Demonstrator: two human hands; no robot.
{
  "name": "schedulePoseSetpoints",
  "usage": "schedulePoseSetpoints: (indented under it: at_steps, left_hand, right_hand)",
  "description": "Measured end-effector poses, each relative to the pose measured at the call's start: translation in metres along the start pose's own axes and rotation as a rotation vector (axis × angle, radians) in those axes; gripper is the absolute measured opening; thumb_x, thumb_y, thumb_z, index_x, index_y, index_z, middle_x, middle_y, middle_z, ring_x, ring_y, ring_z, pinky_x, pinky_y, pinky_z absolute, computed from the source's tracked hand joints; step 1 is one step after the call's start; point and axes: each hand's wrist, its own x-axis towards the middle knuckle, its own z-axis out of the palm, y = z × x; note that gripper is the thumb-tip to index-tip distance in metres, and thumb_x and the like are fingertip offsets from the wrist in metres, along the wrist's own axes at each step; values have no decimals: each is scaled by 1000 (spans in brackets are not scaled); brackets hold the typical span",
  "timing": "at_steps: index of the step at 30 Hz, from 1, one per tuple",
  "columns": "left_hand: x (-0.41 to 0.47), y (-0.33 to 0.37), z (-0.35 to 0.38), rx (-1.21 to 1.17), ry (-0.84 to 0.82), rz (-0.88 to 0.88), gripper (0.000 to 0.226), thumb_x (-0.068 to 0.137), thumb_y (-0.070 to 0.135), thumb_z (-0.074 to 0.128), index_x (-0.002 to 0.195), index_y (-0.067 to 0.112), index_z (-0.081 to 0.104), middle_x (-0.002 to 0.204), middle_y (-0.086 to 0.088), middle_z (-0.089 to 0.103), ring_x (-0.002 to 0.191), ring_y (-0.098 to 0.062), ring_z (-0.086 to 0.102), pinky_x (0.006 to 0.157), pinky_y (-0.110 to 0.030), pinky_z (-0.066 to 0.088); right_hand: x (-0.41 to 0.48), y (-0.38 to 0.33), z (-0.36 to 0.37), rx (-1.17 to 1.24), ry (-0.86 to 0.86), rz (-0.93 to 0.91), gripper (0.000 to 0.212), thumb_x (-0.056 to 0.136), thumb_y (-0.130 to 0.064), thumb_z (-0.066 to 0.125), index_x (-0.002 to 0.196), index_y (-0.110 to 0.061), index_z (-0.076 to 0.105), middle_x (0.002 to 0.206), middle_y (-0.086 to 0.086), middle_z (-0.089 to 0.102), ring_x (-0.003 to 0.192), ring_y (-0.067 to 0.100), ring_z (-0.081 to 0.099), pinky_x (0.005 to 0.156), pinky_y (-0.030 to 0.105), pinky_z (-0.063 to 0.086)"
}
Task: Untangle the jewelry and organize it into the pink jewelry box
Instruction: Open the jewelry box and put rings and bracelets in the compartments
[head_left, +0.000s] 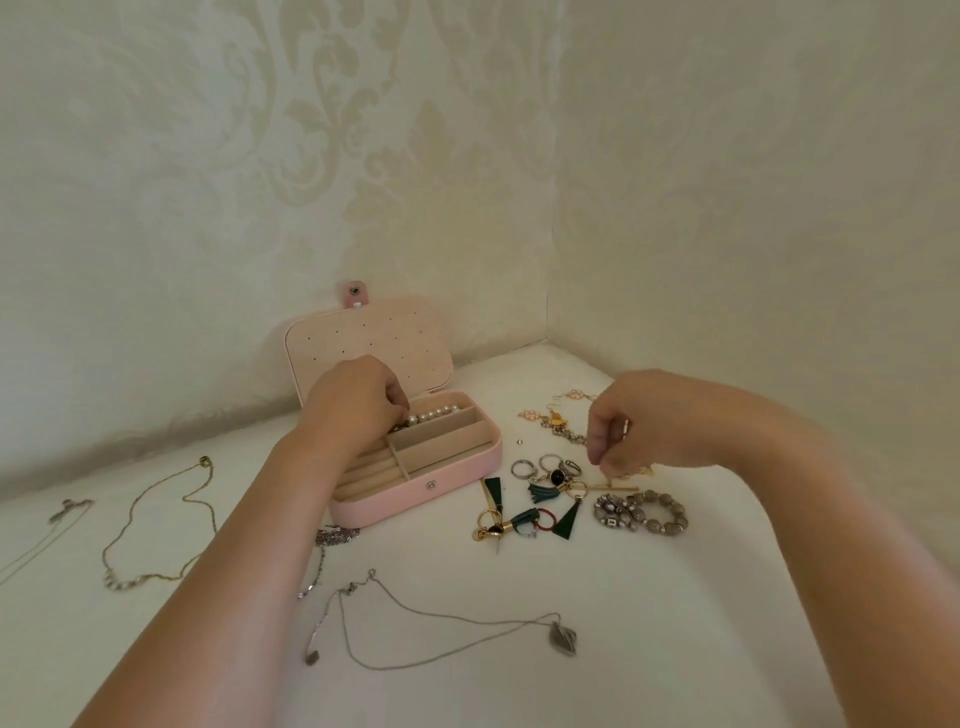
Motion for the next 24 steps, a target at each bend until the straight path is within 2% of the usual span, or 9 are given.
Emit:
schedulePoseSetpoints:
  at_steps: [2,4,7,9,12,15,18,21,24]
  left_hand:
    - [0,1,1,18,9,20,9,79,17,67,71,20,72,79,1,68,87,-23,63,74,-32,49]
    - [-1,0,3,33,9,14,12,83,23,65,78,16,73,87,-3,69,89,-24,61,76,-33,49]
    - [1,-4,5,29,12,-1,18,85,25,62,75,14,73,85,-6,69,87,-27,61,73,-32,48]
    - [2,-5,6,-20,50,-5,21,84,23,61,69,13,72,77,-4,69,82,-25,62,71,-33,49]
    - [0,3,4,-143,146,29,23,85,22,61,64,14,69,71,0,69,72,-17,61,65,-29,45]
    - [-11,24,-2,-303,166,102,21,87,23,61,68,19,69,67,9,69,56,-1,55,54,-16,38]
    - [-24,43,-6,-518,38,167,15,88,25,62,77,21,71,67,10,71,56,5,59,54,-7,38]
    - [-38,58,-11,-665,-172,231,11,86,29,66,86,21,73,78,10,74,71,2,66,73,-16,47]
    - [-50,73,-12,-823,-365,325,27,73,38,71,94,22,70,90,7,74,87,-6,68,79,-18,48]
  right_hand:
    - [-7,9,-6,-59,-63,69,8,78,-16,73,80,-22,69,70,-11,63,61,1,55,54,15,39]
    - [-8,13,-7,-101,-129,113,11,74,-21,77,78,-26,68,70,-15,60,65,-1,51,62,17,41]
    - [-4,9,0,-119,-217,142,21,65,-39,82,80,-31,69,75,-19,60,72,-3,50,65,18,40]
    - [1,6,5,-113,-246,150,28,61,-44,83,80,-30,68,78,-18,59,74,-2,50,64,18,40]
    - [4,4,9,-118,-263,140,26,61,-44,83,74,-31,64,78,-16,59,74,1,51,62,18,40]
    - [1,4,7,-110,-284,96,18,65,-39,82,66,-33,65,66,-19,58,68,-2,49,58,16,36]
    - [-8,7,-3,17,-272,18,8,72,-35,78,68,-33,71,68,-19,64,67,-1,50,63,15,37]
    - [-12,12,-13,259,-176,-130,10,78,-30,74,68,-27,74,66,-11,66,65,8,48,65,20,38]
    - [-9,7,-13,542,-65,-292,16,84,-27,68,78,-12,71,66,-1,59,64,16,46,61,28,35]
